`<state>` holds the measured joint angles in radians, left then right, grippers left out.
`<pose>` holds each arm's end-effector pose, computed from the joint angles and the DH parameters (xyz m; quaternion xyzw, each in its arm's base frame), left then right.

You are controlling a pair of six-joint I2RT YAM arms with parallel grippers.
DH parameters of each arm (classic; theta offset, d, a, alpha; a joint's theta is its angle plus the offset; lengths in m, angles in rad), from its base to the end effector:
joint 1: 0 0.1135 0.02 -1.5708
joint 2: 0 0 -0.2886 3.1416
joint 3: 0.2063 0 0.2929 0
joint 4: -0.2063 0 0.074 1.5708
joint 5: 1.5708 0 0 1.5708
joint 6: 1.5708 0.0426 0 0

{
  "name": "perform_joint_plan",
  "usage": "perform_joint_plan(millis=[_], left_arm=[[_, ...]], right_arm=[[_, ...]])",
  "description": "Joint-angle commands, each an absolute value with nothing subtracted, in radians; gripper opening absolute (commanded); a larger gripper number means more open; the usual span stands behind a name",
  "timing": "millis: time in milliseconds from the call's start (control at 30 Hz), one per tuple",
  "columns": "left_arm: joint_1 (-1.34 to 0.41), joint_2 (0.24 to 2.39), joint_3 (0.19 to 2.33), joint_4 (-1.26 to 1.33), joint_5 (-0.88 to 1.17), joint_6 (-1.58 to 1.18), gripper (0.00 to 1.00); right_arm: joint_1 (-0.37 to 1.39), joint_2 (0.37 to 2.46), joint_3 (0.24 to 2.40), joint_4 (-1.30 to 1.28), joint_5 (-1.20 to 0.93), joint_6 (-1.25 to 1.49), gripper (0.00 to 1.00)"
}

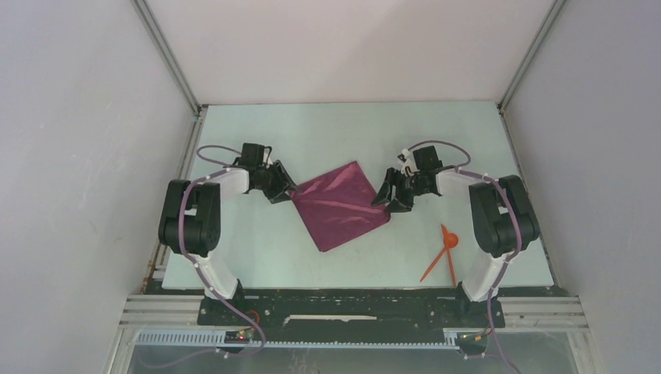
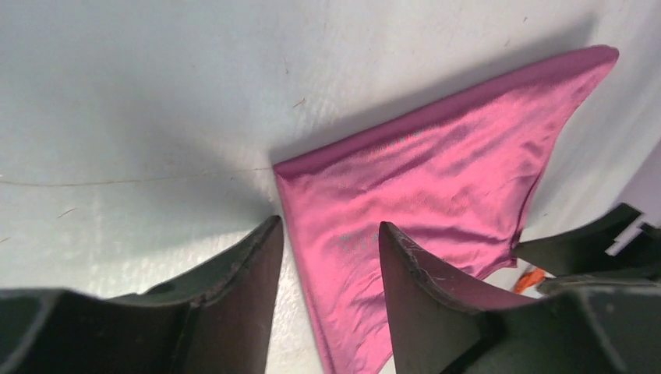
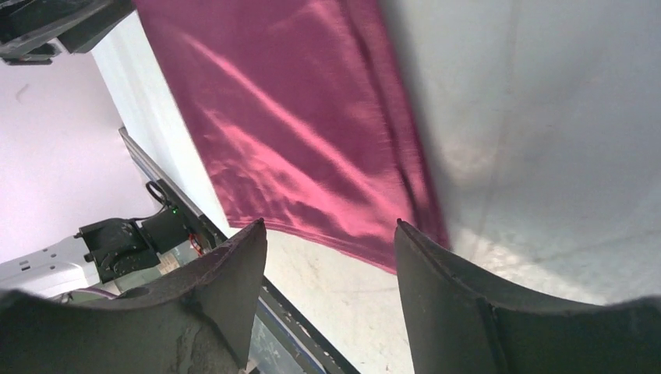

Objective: Fold the napkin into a case and place the utensils inside
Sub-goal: Smooth out the square-folded napkin at the center of the board.

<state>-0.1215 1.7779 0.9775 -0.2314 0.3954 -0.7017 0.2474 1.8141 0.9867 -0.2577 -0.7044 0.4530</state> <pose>0.3754 -0.0624 0.1347 -0.2202 0.9206 -0.2780 0.1635 0.3592 0.1192 0.1290 0.0110 0.9148 0.3920 0.0971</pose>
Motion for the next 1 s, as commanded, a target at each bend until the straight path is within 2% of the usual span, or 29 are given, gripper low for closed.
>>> perform_joint_plan(millis=[0,233,467,700,967], left_arm=[[-0.150,1.669,1.040,-0.326,0.324,-0.590,0.57],[-0.289,1.579,1.040,-0.328,0.422,-0.631,0.58],[-0.424,1.561,0.830,-0.117,0.548,-0.764,0.48],[-0.483,1.505,0.700,-0.091,0.543,-0.748,0.43],[-0.482,1.516,0.613,-0.120,0.488,-0.709,0.43]], right_arm=[[0.305,1.698,1.019,-0.219,-0.688,0.491,0.70],[0.339,1.802,1.113,0.004,-0.724,0.631,0.73],[0.342,2.032,1.277,0.243,-0.771,0.824,0.72],[0.340,2.186,1.411,0.284,-0.805,0.868,0.72],[0.298,2.267,1.432,0.285,-0.796,0.853,0.71]])
